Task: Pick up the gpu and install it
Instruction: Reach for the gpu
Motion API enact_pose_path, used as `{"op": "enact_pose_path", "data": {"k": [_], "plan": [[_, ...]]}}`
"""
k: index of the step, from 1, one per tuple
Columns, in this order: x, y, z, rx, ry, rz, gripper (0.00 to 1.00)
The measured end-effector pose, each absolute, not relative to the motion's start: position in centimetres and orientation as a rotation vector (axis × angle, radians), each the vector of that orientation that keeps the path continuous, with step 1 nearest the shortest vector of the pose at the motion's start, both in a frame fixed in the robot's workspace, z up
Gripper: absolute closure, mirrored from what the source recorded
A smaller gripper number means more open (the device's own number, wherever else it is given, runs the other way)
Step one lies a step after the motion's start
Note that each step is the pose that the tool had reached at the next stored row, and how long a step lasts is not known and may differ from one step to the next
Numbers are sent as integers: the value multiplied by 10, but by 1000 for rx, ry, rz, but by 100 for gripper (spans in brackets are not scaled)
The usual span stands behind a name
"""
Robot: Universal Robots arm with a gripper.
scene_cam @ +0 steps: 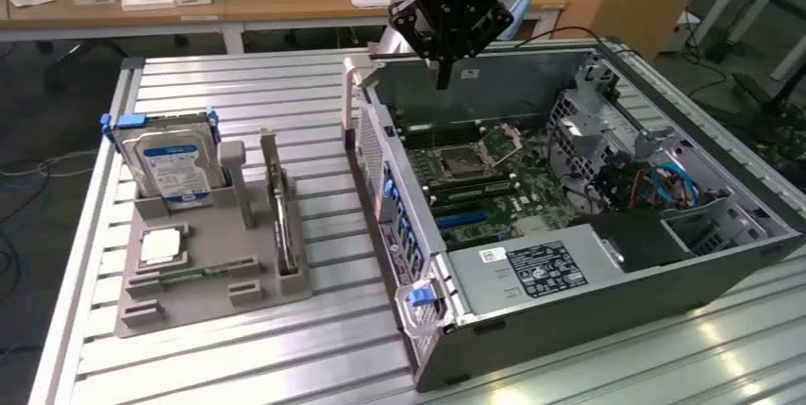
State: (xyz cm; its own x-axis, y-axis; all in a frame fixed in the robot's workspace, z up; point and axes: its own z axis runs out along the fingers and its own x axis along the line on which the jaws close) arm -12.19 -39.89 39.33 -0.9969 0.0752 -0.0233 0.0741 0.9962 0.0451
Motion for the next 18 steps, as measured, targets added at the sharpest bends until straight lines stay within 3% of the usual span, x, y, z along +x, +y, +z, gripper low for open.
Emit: {"op": "enact_pose_path", "data": {"k": [18], "plan": [[-134,-399,393,117,3114,69,90]]}}
